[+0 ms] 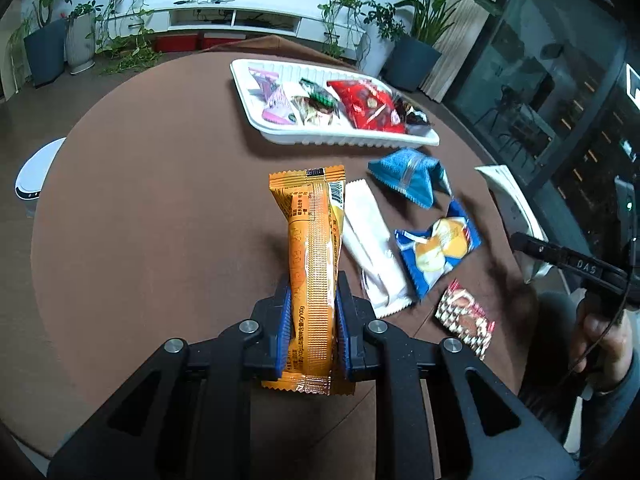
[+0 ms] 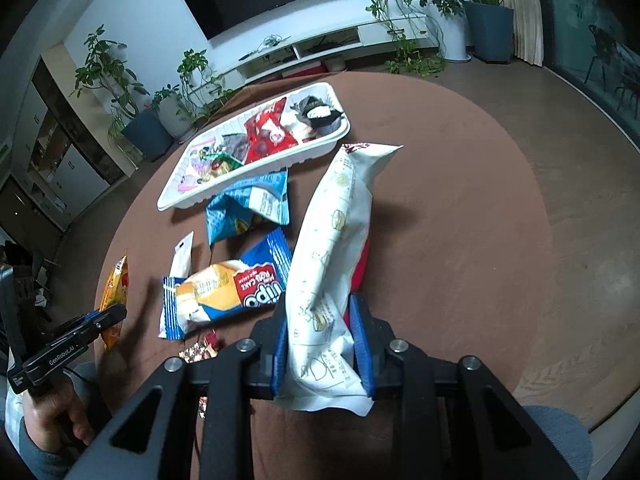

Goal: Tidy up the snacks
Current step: 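Carry the orange bar and white-red bag into the tray and open both grippers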

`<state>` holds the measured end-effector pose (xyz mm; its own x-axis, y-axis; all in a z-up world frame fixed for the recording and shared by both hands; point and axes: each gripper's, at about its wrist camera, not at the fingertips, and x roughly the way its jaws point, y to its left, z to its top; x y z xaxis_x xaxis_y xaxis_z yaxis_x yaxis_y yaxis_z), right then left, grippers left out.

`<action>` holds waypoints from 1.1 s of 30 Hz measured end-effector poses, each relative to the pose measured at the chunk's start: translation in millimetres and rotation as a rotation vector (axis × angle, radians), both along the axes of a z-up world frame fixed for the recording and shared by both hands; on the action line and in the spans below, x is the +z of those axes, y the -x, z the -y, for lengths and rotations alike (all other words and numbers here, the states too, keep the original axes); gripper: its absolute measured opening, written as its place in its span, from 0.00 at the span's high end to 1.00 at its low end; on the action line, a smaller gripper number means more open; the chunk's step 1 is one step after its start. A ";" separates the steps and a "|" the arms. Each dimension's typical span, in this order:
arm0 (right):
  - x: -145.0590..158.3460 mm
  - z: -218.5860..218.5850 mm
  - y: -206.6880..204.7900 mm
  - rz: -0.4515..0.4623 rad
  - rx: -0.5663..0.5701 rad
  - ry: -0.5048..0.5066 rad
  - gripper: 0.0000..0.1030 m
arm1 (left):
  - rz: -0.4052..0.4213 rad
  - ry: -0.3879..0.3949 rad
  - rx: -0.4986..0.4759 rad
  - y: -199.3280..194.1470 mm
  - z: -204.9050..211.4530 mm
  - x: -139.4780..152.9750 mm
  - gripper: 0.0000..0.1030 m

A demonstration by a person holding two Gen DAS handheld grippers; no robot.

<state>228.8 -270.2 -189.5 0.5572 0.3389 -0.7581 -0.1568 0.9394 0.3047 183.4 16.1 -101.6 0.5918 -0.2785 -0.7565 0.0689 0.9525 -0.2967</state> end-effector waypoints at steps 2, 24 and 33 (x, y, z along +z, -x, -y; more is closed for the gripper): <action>3.5 3.2 -3.1 0.008 -0.003 -0.002 0.70 | 0.012 0.009 0.007 -3.3 -3.4 6.7 0.83; 124.3 -78.9 -113.7 0.263 0.219 0.049 0.70 | 0.176 -0.022 0.023 -148.0 -16.5 117.8 0.83; 89.8 -145.9 -180.4 0.178 0.343 0.115 0.70 | 0.093 -0.045 0.019 -215.6 -8.1 78.7 0.83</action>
